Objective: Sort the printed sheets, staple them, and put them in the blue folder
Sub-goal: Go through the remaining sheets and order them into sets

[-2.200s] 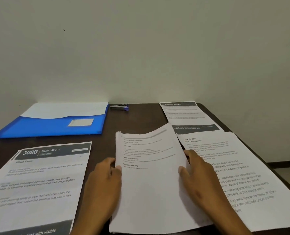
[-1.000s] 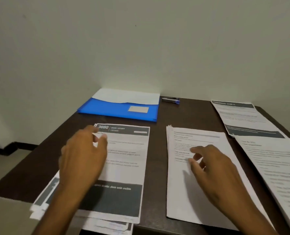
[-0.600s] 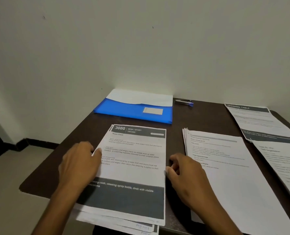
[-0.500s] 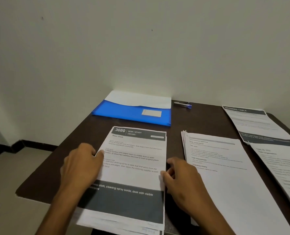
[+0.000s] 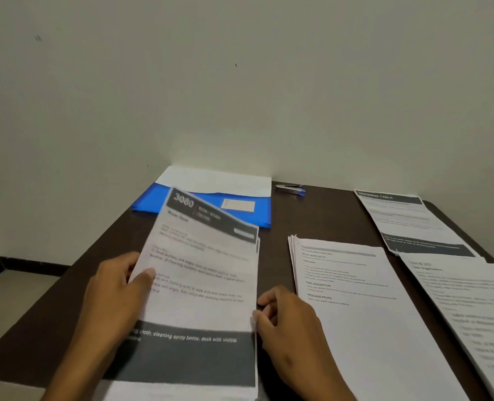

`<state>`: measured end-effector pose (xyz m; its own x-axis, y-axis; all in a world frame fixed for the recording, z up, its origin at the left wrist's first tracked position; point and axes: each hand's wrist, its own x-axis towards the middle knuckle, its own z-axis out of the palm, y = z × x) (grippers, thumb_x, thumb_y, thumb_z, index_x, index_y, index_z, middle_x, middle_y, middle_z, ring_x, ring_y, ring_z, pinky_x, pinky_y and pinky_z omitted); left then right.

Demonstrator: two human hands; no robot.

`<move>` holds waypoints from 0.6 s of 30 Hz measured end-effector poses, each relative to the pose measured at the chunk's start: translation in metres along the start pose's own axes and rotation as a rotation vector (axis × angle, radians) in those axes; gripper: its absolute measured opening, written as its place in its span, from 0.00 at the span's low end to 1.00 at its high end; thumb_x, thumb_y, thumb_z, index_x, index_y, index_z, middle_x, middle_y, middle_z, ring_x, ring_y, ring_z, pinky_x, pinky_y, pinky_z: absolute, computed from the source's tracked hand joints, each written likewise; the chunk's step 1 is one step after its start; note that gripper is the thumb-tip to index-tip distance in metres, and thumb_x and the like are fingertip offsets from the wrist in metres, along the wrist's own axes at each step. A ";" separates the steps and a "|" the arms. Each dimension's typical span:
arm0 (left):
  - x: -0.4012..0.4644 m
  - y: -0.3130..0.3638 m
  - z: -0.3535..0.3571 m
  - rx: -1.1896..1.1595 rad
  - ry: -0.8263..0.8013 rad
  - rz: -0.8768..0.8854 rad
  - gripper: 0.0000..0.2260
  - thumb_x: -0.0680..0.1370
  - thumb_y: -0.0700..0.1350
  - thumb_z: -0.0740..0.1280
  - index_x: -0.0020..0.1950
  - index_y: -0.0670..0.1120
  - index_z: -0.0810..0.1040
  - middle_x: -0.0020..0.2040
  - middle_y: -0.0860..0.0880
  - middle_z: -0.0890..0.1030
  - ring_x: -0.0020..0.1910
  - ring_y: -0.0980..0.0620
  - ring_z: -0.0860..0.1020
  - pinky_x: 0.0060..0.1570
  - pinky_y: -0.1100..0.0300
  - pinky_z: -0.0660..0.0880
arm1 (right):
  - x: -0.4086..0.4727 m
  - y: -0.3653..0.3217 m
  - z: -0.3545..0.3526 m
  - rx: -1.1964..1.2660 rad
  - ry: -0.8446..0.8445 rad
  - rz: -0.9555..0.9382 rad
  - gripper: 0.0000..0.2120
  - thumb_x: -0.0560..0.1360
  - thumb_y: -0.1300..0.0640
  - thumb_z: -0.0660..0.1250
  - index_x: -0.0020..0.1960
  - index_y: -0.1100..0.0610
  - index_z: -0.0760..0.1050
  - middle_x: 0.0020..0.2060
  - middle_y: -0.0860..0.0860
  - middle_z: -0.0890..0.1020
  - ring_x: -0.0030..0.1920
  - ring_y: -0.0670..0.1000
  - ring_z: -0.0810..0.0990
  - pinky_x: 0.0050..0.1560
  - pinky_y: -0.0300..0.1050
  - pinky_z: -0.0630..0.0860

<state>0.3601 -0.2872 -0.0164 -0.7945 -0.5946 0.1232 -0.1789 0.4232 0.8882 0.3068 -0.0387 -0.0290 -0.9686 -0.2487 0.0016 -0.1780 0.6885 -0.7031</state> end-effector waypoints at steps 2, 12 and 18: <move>-0.004 0.015 -0.006 -0.199 0.074 0.074 0.07 0.83 0.41 0.67 0.52 0.51 0.84 0.45 0.51 0.88 0.44 0.48 0.88 0.42 0.49 0.82 | 0.005 -0.001 -0.005 0.068 0.026 -0.037 0.07 0.81 0.49 0.69 0.57 0.43 0.74 0.46 0.42 0.82 0.46 0.42 0.82 0.50 0.37 0.79; 0.019 0.064 -0.014 -0.557 0.108 0.335 0.09 0.85 0.43 0.63 0.64 0.47 0.79 0.59 0.50 0.87 0.56 0.47 0.86 0.50 0.51 0.85 | 0.042 -0.060 -0.053 0.494 0.175 -0.366 0.23 0.79 0.42 0.66 0.72 0.44 0.67 0.63 0.36 0.80 0.59 0.38 0.82 0.53 0.28 0.79; 0.007 0.047 0.014 -0.548 0.046 0.272 0.12 0.83 0.50 0.61 0.62 0.49 0.80 0.53 0.56 0.88 0.53 0.55 0.86 0.45 0.66 0.82 | 0.032 -0.048 -0.025 0.551 0.256 -0.372 0.13 0.82 0.44 0.62 0.63 0.46 0.70 0.58 0.35 0.82 0.58 0.34 0.81 0.50 0.36 0.84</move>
<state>0.3383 -0.2615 0.0201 -0.7418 -0.5485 0.3859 0.3613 0.1579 0.9190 0.2795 -0.0625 0.0224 -0.8830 -0.1860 0.4310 -0.4567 0.1276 -0.8804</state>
